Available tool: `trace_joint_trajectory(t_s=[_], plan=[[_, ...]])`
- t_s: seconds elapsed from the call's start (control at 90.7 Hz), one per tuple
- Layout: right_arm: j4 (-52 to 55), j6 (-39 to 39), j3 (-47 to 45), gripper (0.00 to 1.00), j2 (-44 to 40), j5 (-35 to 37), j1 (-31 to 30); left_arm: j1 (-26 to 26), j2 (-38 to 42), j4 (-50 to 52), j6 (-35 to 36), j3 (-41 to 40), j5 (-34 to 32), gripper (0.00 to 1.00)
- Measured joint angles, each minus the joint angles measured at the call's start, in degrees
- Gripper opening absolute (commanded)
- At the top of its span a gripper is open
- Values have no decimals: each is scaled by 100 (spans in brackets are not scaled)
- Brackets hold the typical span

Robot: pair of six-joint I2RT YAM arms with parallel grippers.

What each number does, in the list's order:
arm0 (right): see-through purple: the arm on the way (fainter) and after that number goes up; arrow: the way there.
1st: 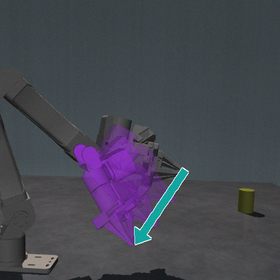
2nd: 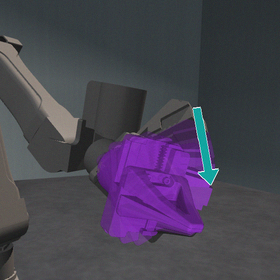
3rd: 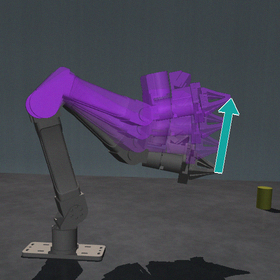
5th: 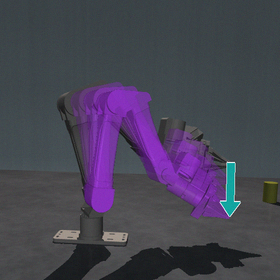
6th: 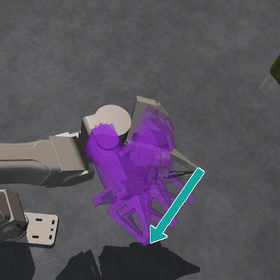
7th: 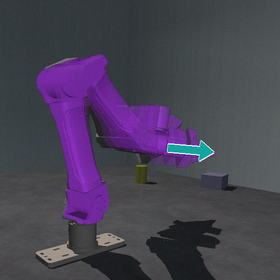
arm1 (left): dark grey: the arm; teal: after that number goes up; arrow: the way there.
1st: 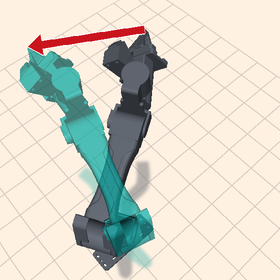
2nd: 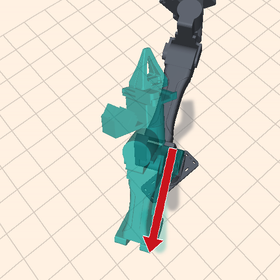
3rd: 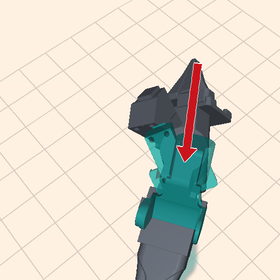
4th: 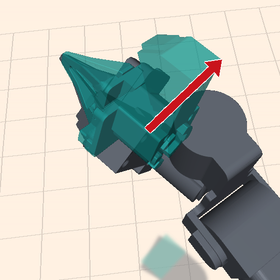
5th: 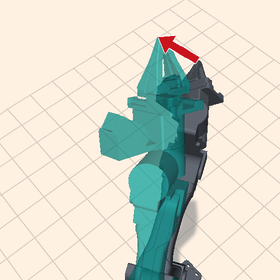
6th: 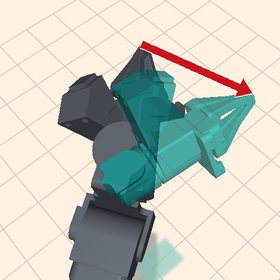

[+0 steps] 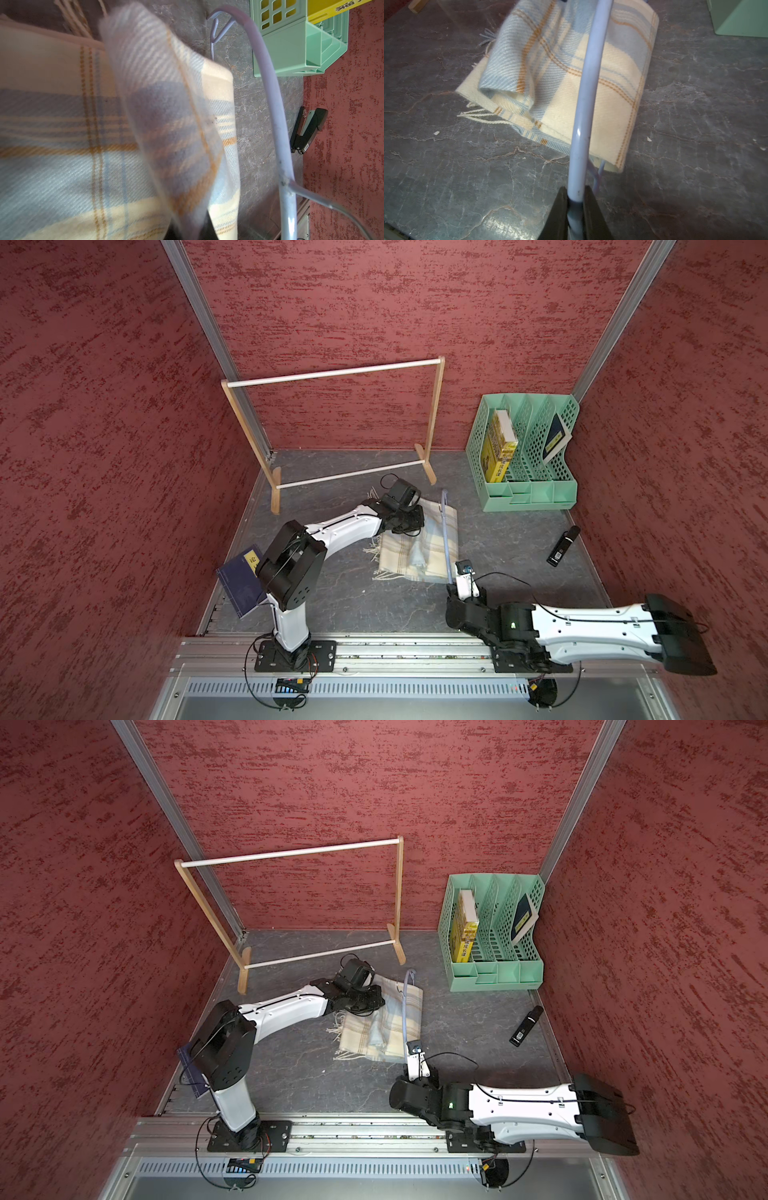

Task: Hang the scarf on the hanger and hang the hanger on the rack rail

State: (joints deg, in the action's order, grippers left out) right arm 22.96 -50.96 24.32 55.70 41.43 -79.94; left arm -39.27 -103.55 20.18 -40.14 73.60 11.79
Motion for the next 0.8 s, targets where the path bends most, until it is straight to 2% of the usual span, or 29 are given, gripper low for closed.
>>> trace_joint_trajectory(t_s=[0.22, 0.507, 0.804], plan=[[-660, -179, -511, 0, -114, 17, 0, 138, 275, 201, 216, 0, 50, 0], [-1888, -400, -942, 0, 358, 144, 0, 140, 417, 127, 251, -354, 157, 0], [-2232, -407, -944, 0, 363, 240, 0, 286, 896, 323, 514, -437, 0, 0]])
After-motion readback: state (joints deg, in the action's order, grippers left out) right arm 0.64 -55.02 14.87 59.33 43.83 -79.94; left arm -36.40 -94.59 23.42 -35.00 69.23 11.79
